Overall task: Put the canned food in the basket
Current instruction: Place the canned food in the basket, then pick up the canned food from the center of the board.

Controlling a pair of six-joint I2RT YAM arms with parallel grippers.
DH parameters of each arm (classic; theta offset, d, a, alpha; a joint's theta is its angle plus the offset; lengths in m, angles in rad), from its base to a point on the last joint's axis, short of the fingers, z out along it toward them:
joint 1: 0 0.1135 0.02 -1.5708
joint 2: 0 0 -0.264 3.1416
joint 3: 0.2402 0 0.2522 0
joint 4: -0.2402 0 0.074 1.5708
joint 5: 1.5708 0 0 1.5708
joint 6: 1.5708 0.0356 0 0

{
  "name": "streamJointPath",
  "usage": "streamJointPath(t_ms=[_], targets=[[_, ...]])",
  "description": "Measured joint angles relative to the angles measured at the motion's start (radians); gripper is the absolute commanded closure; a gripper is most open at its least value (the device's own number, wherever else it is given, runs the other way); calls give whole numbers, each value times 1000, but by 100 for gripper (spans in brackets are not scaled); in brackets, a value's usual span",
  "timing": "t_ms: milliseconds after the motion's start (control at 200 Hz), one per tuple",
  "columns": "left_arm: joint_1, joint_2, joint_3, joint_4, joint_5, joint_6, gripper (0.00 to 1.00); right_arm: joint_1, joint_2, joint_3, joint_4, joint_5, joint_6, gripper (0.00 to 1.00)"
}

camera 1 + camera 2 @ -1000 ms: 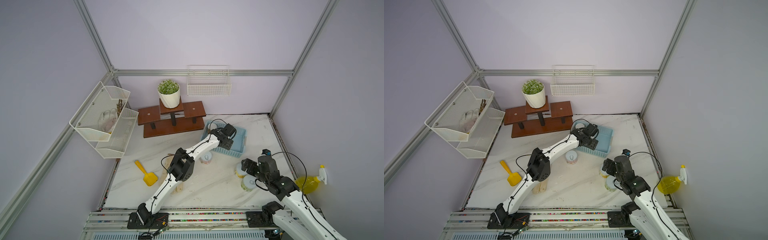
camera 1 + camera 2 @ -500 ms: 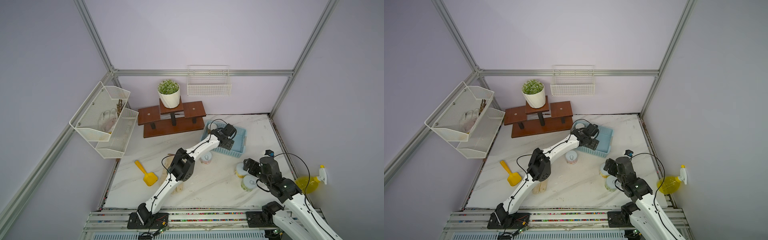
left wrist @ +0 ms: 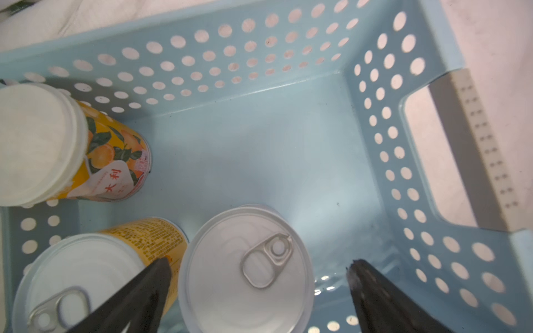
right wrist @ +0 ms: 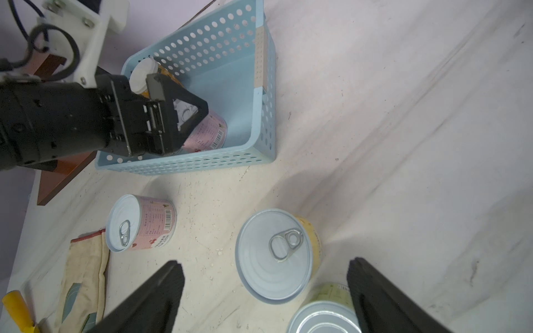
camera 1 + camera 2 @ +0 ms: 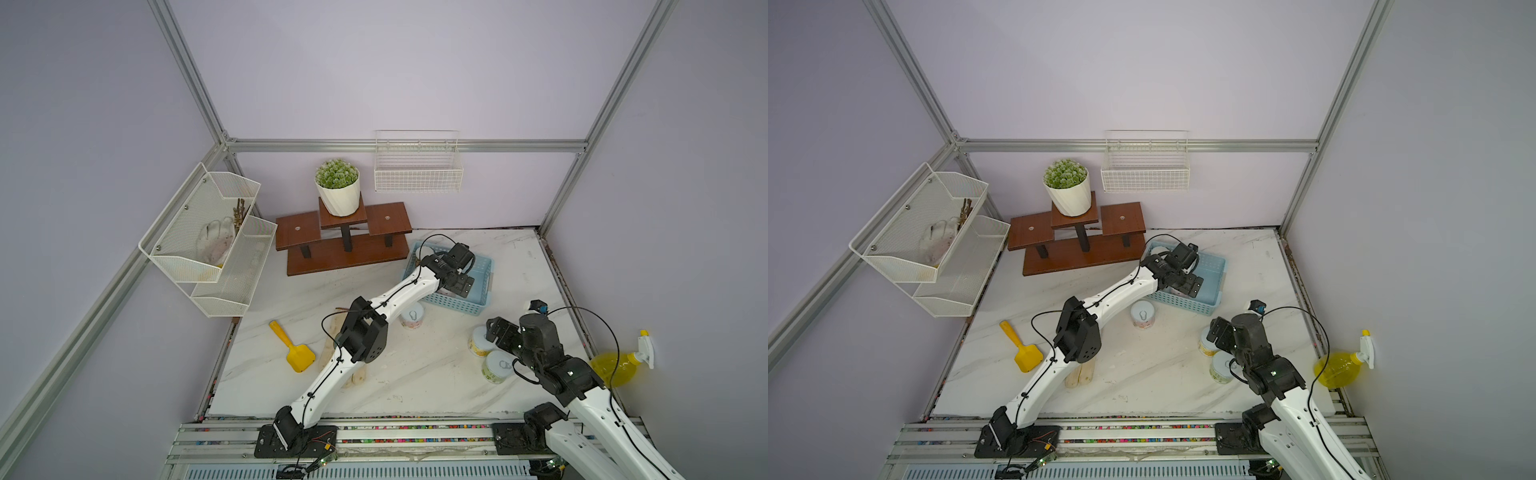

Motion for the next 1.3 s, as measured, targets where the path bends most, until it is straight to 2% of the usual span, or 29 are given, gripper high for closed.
streamJointPath(t_ms=[140,245,430,670,925,1300], targets=[[1,-76,-8,-4,5,0,0,0,51,11,-5,-37,-24,6],[1,-199,-89,14,-2,-1,0,0,116,46,-7,-77,-55,6],[6,-466,-328,94,-18,-17,0,26,250,137,-3,-138,-114,6],[49,-726,-694,186,-26,-76,0,182,438,233,10,-140,-139,4],[164,-935,-1073,249,-21,-164,0,297,647,363,31,-130,-134,2],[387,-1278,-1466,336,59,-304,0,437,1001,654,4,-60,-131,1]])
